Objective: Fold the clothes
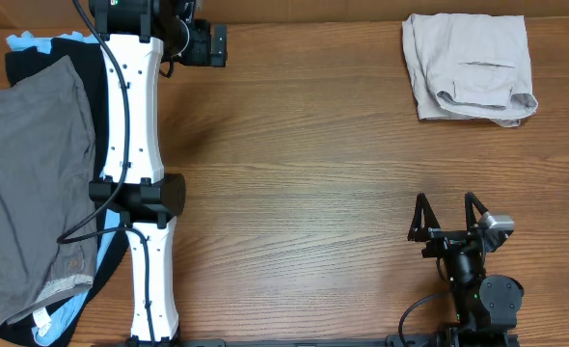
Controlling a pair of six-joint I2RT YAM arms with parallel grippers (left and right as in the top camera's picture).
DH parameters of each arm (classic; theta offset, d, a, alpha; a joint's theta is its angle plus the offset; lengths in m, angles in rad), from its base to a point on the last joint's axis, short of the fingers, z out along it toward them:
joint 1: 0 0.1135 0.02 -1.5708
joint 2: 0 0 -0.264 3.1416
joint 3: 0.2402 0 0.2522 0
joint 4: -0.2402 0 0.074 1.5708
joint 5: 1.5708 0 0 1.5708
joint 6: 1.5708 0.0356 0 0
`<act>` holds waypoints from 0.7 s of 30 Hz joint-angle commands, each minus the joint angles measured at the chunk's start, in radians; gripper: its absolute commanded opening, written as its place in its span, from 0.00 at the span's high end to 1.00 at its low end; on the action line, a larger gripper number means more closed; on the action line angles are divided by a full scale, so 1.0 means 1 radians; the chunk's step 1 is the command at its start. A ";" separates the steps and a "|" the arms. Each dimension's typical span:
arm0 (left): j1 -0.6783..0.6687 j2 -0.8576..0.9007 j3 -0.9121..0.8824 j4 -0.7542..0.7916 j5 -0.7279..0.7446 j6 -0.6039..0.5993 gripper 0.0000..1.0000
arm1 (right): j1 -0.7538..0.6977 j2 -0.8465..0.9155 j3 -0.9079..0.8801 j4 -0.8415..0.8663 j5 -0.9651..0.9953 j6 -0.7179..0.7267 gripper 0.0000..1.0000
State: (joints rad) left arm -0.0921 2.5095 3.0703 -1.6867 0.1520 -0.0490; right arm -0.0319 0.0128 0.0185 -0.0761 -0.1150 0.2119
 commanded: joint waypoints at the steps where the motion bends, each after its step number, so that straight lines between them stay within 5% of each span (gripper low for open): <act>1: -0.006 -0.024 0.014 0.000 -0.005 -0.003 0.00 | 0.005 -0.010 -0.011 0.003 0.010 -0.003 0.00; 21: -0.009 -0.024 0.012 0.000 -0.006 -0.003 0.00 | 0.005 -0.010 -0.011 0.003 0.010 -0.003 0.00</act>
State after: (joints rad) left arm -0.0921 2.5095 3.0703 -1.6867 0.1520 -0.0490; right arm -0.0319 0.0128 0.0185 -0.0761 -0.1150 0.2123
